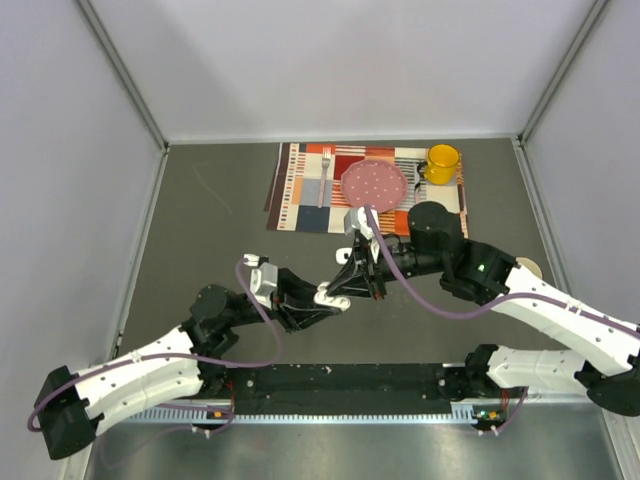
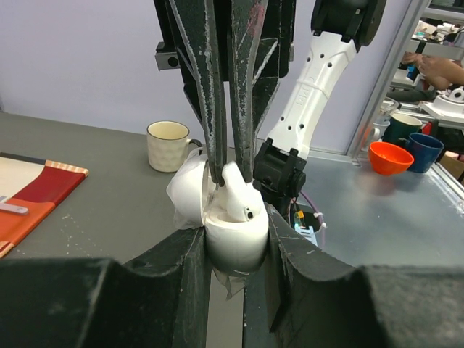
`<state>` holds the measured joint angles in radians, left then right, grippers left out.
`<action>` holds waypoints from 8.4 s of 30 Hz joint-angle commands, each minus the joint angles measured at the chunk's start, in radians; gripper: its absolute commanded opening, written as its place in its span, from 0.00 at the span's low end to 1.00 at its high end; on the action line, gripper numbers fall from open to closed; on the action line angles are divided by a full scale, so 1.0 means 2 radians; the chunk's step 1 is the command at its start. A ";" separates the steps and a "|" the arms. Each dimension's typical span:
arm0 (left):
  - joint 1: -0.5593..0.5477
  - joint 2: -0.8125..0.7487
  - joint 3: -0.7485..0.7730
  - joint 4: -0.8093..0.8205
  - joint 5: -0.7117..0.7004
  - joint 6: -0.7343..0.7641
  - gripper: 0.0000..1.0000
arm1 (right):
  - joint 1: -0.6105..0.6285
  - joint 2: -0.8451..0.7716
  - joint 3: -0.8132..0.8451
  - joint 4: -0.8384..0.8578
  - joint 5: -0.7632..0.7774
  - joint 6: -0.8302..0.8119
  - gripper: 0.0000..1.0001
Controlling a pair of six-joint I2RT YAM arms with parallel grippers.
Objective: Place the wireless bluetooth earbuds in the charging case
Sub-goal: Insert the left earbud into the left side groove of the charging case, then close the charging case with the earbuds, then place the charging case with the earbuds at the center of the board.
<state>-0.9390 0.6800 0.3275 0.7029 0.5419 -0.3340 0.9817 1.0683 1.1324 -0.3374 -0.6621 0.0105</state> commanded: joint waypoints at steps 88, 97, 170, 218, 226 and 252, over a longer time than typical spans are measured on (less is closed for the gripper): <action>-0.003 -0.039 0.001 0.033 -0.064 0.018 0.00 | -0.024 -0.076 -0.032 -0.001 0.477 0.178 0.98; -0.002 -0.037 0.007 0.035 -0.046 0.010 0.00 | -0.051 -0.011 0.004 0.015 0.360 0.256 0.98; -0.003 -0.031 0.007 0.011 -0.111 -0.005 0.00 | 0.109 0.002 -0.093 0.080 0.439 0.203 0.95; -0.002 -0.012 0.018 -0.093 -0.261 -0.081 0.00 | 0.130 -0.033 -0.114 0.051 0.754 0.278 0.99; 0.013 0.041 -0.023 -0.079 -0.323 -0.242 0.00 | 0.014 -0.071 -0.150 -0.020 0.623 0.393 0.99; 0.088 0.473 0.049 0.160 -0.139 -0.484 0.00 | -0.041 -0.169 -0.228 -0.045 0.591 0.415 0.99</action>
<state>-0.7609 1.6009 0.4419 0.9169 0.2756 -1.2339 0.9085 0.7776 0.6891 -0.4236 0.4908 0.8310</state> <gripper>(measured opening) 0.342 0.987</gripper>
